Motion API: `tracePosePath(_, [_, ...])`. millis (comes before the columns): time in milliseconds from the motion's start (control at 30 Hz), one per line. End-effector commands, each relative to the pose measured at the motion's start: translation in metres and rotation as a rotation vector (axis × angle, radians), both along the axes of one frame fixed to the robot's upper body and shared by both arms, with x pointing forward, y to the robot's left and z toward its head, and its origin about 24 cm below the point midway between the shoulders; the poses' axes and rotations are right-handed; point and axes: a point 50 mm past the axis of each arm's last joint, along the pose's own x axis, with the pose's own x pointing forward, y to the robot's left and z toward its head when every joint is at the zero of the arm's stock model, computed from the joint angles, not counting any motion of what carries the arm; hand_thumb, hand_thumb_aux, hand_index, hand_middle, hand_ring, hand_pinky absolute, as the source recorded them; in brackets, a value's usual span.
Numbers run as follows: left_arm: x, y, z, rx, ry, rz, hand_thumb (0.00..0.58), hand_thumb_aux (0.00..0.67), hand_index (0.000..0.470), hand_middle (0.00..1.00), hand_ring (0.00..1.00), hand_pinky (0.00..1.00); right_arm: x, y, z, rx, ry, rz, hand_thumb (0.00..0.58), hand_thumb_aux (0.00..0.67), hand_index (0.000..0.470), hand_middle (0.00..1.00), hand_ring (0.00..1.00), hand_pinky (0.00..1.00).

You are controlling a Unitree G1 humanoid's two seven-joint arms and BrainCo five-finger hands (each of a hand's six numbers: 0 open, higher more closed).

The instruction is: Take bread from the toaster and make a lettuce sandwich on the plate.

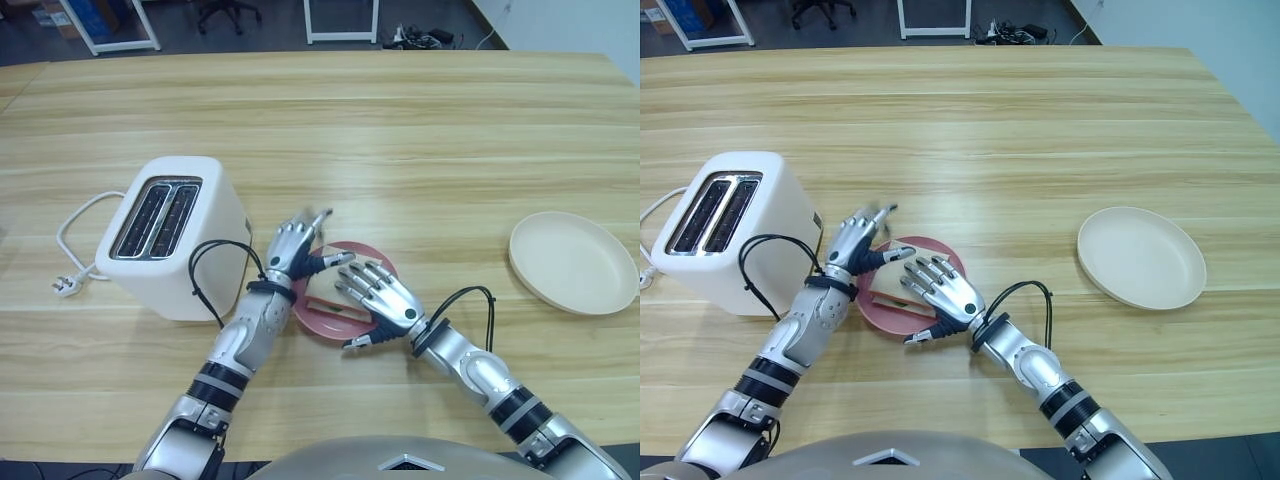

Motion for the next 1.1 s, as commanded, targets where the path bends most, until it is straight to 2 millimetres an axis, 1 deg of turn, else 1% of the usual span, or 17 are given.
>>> tracePosePath(33, [-0.015,0.000,0.051,0.006,-0.477,-0.008,0.000,0.000,0.000,0.00,0.00,0.00,-0.060,-0.041,-0.088,-0.416,0.435,0.001,0.000,0.000,0.000,0.00,0.00,0.00])
tracePosePath(133, [-0.024,0.002,0.050,-0.107,-0.467,-0.046,0.000,0.000,0.000,0.00,0.00,0.00,-0.053,-0.046,-0.082,-0.397,0.413,-0.028,0.000,0.000,0.000,0.00,0.00,0.00])
tracePosePath(200, [-0.031,0.006,0.048,-0.263,-0.443,-0.083,0.000,0.000,0.000,0.00,0.00,0.00,-0.040,-0.049,-0.068,-0.299,0.357,-0.070,0.000,0.000,0.000,0.00,0.00,0.00])
tracePosePath(233, [-0.035,0.009,0.048,-0.329,-0.436,-0.098,0.000,0.000,0.000,0.00,0.00,0.00,-0.033,-0.046,-0.054,-0.182,0.307,-0.076,0.000,0.000,0.000,0.00,0.00,0.00])
tracePosePath(333, [-0.041,0.021,0.036,-0.472,-0.362,-0.086,0.000,0.000,0.000,0.00,0.00,0.00,-0.014,-0.033,0.015,0.312,0.085,-0.042,0.000,0.000,0.000,0.00,0.00,0.00])
tracePosePath(433, [-0.047,0.033,0.030,-0.514,-0.363,-0.038,0.000,0.000,0.000,0.00,0.00,0.00,-0.012,-0.032,0.075,0.725,-0.097,0.058,0.000,0.000,0.000,0.00,0.00,0.00])
tracePosePath(533, [-0.055,0.041,0.037,-0.561,-0.388,-0.048,0.000,0.000,0.000,0.00,0.00,0.00,-0.020,-0.044,0.118,1.073,-0.157,0.119,0.000,0.000,0.000,0.00,0.00,0.00])
tracePosePath(600, [-0.061,0.049,0.043,-0.652,-0.343,-0.095,0.000,0.000,0.000,0.00,0.00,0.00,-0.024,-0.055,0.132,1.175,-0.136,0.129,0.000,0.000,0.000,0.00,0.00,0.00])
tracePosePath(667, [-0.071,0.056,0.054,-0.766,-0.226,-0.245,0.000,0.000,0.000,0.00,0.00,0.00,-0.026,-0.065,0.134,1.128,-0.039,0.120,0.000,0.000,0.000,0.00,0.00,0.00])
tracePosePath(700, [-0.076,0.059,0.057,-0.785,-0.111,-0.344,0.000,0.000,0.000,0.00,0.00,0.00,-0.028,-0.071,0.130,1.050,0.052,0.114,0.000,0.000,0.000,0.00,0.00,0.00])
tracePosePath(733, [-0.084,0.061,0.058,-0.753,0.037,-0.449,0.031,0.018,0.013,0.00,0.00,0.00,-0.032,-0.079,0.122,0.937,0.191,0.112,0.000,0.000,0.000,0.00,0.00,0.00])
tracePosePath(767, [-0.093,0.062,0.055,-0.686,0.200,-0.531,0.474,0.384,0.269,0.96,0.96,0.96,-0.039,-0.087,0.112,0.794,0.307,0.109,0.464,0.370,0.260,1.00,1.00,1.00])
tracePosePath(800, [-0.102,0.065,0.050,-0.612,0.332,-0.584,0.546,0.507,0.356,1.00,1.00,1.00,-0.048,-0.098,0.101,0.686,0.450,0.090,0.531,0.476,0.334,1.00,1.00,1.00])
tracePosePath(833, [-0.109,0.073,0.039,-0.522,0.492,-0.581,0.580,0.670,0.470,1.00,1.00,1.00,-0.057,-0.111,0.091,0.565,0.555,0.069,0.580,0.670,0.470,1.00,1.00,1.00])
tracePosePath(933, [-0.121,0.101,0.013,-0.260,0.781,-0.391,0.580,0.670,0.470,1.00,1.00,1.00,-0.080,-0.127,0.079,0.408,0.755,0.033,0.580,0.670,0.470,1.00,1.00,1.00])
tracePosePath(1033, [-0.131,0.102,-0.002,-0.159,0.978,-0.368,0.580,0.670,0.470,1.00,1.00,1.00,-0.092,-0.117,0.074,0.374,0.867,0.080,0.580,0.670,0.470,1.00,1.00,1.00])
tracePosePath(1100, [-0.128,0.099,-0.007,-0.119,1.029,-0.350,0.580,0.670,0.470,1.00,1.00,1.00,-0.092,-0.117,0.071,0.363,0.906,0.058,0.580,0.670,0.470,1.00,1.00,1.00])
